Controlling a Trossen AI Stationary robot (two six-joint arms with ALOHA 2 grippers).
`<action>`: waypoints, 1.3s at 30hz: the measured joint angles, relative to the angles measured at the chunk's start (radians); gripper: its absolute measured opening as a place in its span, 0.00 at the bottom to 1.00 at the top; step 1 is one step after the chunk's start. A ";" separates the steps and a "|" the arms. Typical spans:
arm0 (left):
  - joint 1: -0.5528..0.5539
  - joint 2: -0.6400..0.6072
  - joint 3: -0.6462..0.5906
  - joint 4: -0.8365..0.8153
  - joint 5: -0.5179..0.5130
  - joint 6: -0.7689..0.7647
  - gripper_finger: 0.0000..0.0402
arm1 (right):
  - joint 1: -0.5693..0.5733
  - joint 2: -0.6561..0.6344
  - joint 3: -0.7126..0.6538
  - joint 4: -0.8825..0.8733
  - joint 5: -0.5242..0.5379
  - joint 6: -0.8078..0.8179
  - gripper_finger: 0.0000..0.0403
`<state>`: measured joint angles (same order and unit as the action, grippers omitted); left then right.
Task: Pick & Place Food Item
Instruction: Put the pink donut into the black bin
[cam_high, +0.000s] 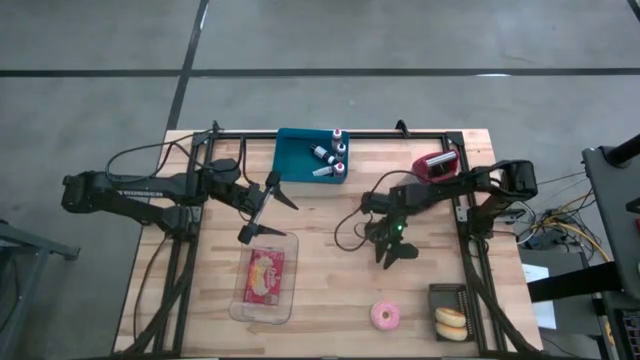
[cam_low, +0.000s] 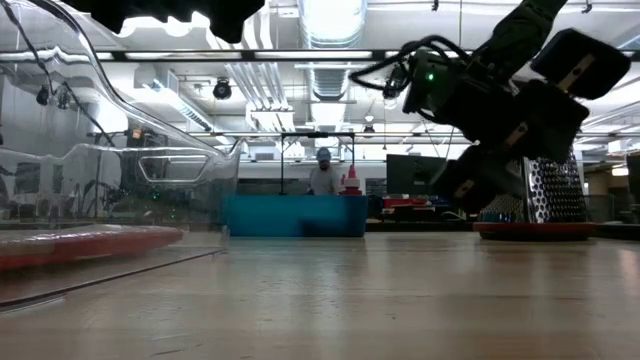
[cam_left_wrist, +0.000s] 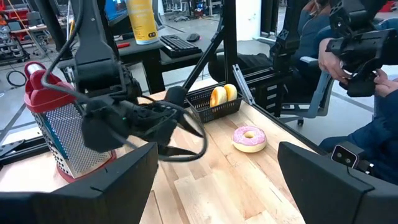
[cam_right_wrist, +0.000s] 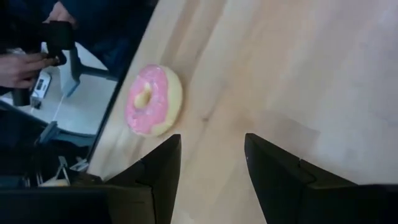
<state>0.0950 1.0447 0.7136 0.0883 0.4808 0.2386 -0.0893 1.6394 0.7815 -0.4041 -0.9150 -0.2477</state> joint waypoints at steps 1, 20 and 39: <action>0.000 0.000 0.000 0.000 0.000 0.000 0.85 | 0.014 0.000 -0.001 0.012 0.000 0.015 0.43; 0.000 0.000 0.000 0.000 0.000 0.000 0.85 | 0.107 0.000 -0.002 0.121 0.122 0.038 0.43; 0.000 0.000 0.000 0.000 0.000 0.000 0.85 | 0.179 -0.003 -0.002 0.263 0.262 0.051 0.43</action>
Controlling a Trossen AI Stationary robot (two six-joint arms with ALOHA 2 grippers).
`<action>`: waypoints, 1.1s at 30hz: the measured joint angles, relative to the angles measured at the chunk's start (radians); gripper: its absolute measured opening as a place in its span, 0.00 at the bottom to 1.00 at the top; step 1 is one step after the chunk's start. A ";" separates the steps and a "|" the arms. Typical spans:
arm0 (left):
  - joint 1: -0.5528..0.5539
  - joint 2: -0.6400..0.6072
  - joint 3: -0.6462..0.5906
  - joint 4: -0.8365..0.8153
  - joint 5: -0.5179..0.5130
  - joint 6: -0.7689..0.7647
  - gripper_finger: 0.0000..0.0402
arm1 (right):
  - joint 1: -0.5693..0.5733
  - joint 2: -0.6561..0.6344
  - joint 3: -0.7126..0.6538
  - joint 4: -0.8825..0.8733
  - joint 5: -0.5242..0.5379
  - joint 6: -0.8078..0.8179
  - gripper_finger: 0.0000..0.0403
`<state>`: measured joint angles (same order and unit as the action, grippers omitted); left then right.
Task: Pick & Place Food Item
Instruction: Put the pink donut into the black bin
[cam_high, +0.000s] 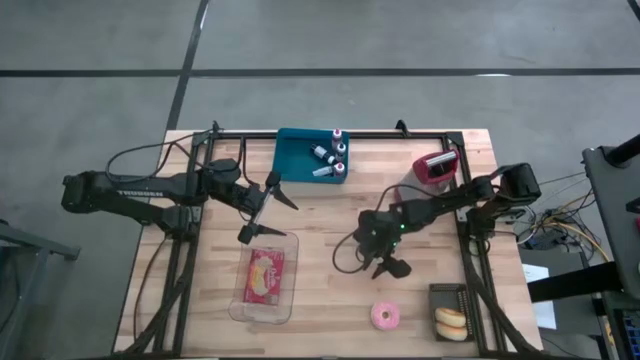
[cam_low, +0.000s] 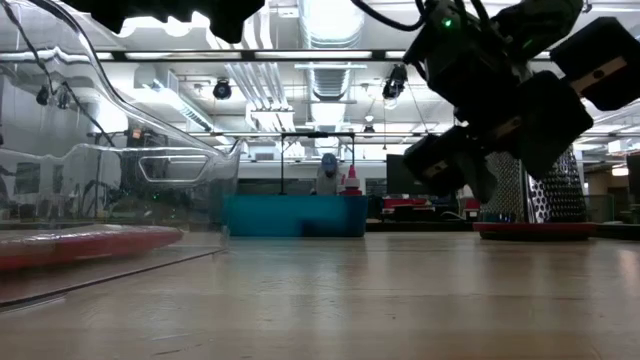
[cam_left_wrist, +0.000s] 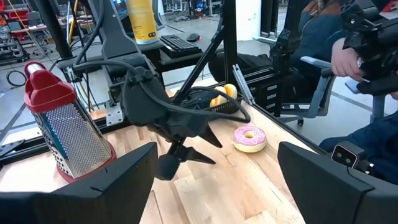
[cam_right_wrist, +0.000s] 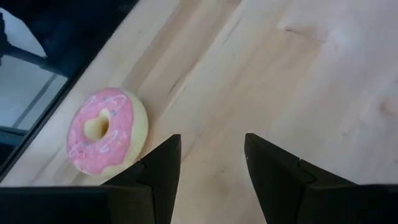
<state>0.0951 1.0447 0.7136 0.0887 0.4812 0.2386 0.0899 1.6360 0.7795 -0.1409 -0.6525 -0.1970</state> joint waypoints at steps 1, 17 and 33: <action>0.000 0.000 0.000 0.000 0.000 0.000 0.85 | 0.004 0.000 0.000 0.004 -0.004 0.000 0.43; 0.000 0.000 0.000 0.000 0.000 0.000 0.85 | 0.017 0.000 -0.004 -0.019 -0.103 0.023 0.49; 0.000 0.000 0.000 0.000 0.000 0.000 0.85 | 0.017 0.002 -0.072 0.031 -0.054 -0.099 0.52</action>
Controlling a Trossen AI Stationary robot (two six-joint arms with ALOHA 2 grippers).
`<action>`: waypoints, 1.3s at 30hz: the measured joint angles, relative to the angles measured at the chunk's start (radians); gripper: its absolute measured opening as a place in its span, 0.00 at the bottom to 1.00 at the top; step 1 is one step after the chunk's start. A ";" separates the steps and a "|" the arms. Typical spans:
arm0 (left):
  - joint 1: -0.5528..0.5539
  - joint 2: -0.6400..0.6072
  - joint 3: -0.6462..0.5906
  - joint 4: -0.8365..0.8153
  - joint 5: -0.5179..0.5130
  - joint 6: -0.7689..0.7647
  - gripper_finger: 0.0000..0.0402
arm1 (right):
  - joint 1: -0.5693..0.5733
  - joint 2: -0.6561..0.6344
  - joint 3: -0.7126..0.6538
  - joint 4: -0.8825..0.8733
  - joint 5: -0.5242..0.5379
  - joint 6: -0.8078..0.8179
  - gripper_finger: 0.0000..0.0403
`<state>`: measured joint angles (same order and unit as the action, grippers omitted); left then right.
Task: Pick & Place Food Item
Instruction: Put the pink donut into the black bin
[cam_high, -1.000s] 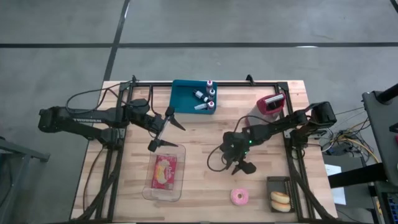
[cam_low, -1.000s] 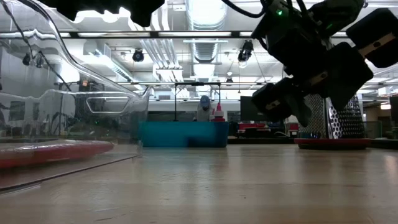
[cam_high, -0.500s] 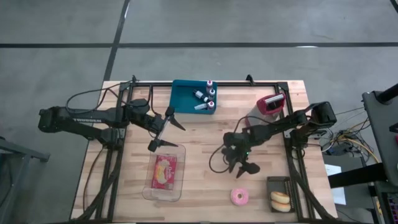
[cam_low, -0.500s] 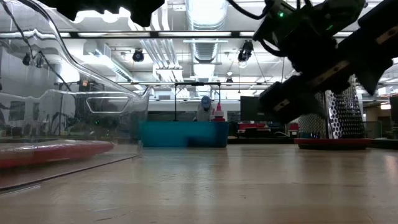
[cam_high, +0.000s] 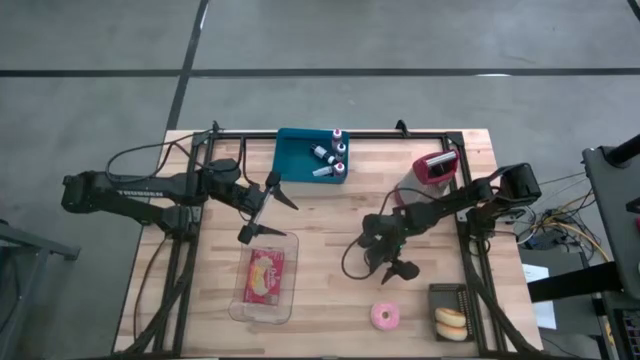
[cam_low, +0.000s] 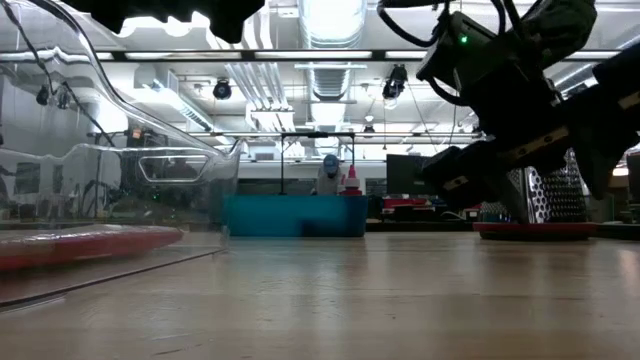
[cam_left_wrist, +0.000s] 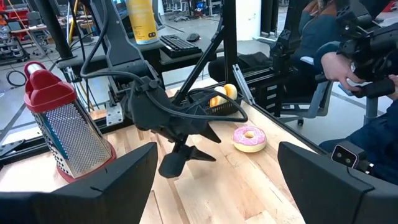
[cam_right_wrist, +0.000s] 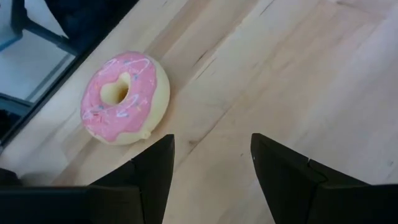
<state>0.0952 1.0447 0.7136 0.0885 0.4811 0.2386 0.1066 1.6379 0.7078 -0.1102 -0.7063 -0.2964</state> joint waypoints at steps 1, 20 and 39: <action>0.000 0.000 0.000 0.000 0.000 0.000 0.85 | 0.000 0.000 -0.009 0.019 0.000 -0.009 0.52; 0.000 0.000 0.000 0.000 0.000 0.000 0.85 | -0.003 0.171 -0.064 0.272 -0.182 0.059 0.52; 0.000 0.000 0.000 0.000 0.000 0.000 0.85 | 0.089 0.149 -0.063 0.304 -0.174 0.175 0.47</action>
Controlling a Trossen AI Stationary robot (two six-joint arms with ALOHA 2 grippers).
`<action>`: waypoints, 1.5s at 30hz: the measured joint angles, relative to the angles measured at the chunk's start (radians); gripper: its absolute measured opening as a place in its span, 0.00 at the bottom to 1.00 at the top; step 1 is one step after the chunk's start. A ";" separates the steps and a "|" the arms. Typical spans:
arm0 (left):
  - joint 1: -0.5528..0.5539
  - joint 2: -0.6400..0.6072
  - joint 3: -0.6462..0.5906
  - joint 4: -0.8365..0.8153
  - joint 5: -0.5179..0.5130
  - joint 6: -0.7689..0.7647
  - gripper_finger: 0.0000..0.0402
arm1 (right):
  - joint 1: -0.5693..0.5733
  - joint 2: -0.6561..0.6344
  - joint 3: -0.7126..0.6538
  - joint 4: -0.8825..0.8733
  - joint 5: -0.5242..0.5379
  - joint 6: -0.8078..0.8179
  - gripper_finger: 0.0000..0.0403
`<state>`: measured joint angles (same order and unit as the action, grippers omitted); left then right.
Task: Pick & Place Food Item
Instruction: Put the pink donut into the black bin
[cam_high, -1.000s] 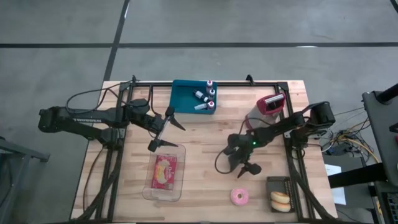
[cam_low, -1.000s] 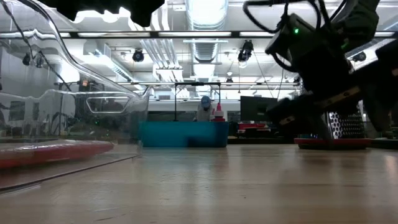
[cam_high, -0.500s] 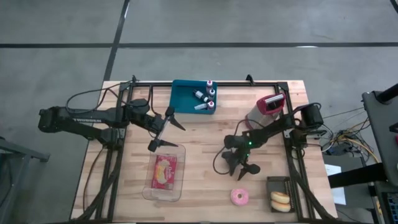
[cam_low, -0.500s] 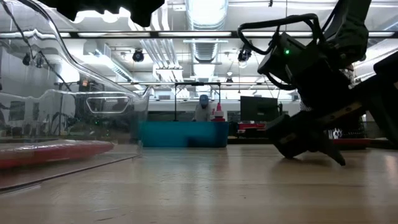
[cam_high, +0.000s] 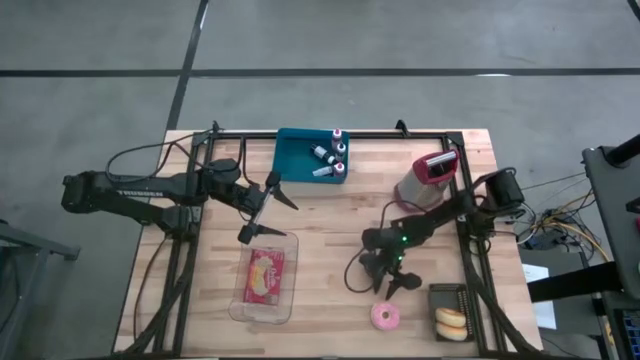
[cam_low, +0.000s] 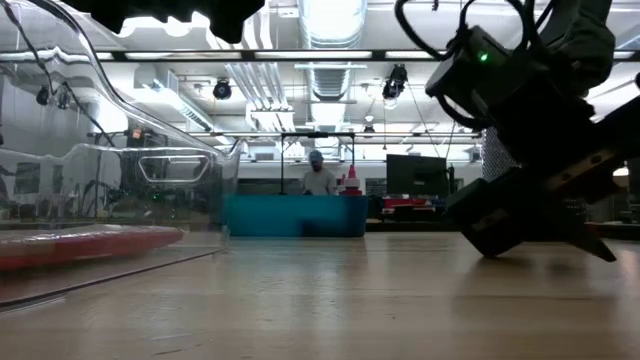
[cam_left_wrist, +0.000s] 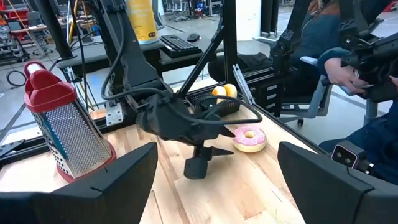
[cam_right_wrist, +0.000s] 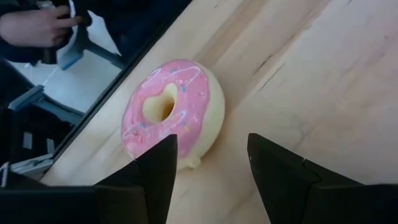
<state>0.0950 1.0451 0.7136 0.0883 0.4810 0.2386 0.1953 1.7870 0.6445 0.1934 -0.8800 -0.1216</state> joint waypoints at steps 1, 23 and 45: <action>0.000 0.000 0.000 0.000 0.000 0.000 0.85 | 0.009 0.000 0.000 0.007 0.012 0.013 0.47; 0.000 0.000 0.000 0.000 0.000 0.000 0.85 | 0.085 0.002 0.004 0.050 0.097 0.063 0.47; 0.000 0.000 0.000 0.000 0.000 0.000 0.85 | 0.084 0.003 0.005 0.053 0.098 0.092 0.38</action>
<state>0.0952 1.0451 0.7136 0.0883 0.4810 0.2386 0.2794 1.7905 0.6491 0.2460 -0.7818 -0.0293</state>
